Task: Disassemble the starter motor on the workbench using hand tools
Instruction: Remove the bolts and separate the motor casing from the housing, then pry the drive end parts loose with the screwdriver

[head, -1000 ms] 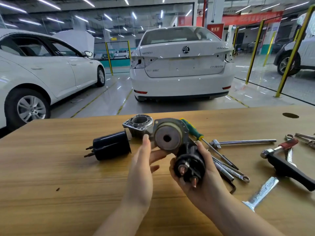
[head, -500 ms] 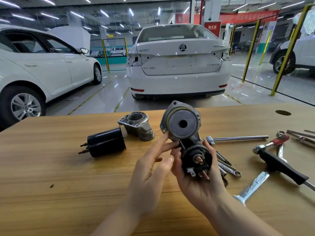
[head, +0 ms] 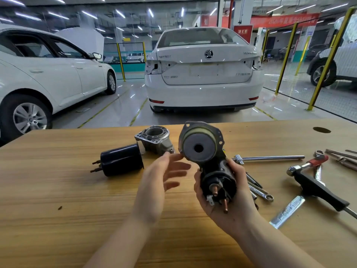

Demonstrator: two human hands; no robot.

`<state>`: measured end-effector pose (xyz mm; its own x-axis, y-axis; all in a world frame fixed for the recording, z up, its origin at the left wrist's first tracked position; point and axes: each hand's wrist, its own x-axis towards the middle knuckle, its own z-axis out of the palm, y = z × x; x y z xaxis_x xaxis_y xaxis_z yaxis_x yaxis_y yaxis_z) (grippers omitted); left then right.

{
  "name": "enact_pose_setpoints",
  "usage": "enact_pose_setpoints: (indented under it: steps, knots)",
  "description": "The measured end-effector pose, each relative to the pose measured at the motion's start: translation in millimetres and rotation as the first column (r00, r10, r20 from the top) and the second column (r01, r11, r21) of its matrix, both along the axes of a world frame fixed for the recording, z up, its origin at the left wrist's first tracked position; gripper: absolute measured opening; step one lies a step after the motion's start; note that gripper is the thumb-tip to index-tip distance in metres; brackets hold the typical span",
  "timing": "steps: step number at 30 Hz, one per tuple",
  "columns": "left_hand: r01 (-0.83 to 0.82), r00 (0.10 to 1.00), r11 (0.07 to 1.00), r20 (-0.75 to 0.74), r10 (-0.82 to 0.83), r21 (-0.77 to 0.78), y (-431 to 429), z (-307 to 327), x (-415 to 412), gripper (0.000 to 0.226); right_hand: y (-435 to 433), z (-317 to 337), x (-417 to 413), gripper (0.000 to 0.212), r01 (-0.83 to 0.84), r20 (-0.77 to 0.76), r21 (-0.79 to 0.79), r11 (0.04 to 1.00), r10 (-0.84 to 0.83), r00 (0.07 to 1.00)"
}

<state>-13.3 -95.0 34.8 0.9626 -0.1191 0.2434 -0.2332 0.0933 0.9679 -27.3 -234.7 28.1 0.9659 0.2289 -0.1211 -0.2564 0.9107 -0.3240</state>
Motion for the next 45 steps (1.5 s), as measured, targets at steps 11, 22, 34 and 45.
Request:
enact_pose_setpoints:
  steps: [11,22,34,45]
  knots:
    - [0.306,0.904,0.945,-0.346,-0.25,0.116,26,0,11,0.104,-10,-19,6,0.041,0.187,0.215,-0.708,0.681,-0.044,0.976]
    - [0.263,0.959,0.958,-0.144,-0.246,0.117,19,-13,9,0.039,-11,-20,0,0.066,0.542,0.611,-0.749,0.382,0.079,0.788]
    - [0.186,0.981,0.976,0.036,-0.191,0.11,23,-27,15,0.04,-20,-18,2,0.077,0.536,0.604,-0.792,0.292,0.247,0.758]
    - [0.174,0.983,0.965,0.029,-0.184,0.197,20,-27,15,0.052,-28,-5,4,0.102,0.432,0.47,-0.883,0.186,0.365,0.804]
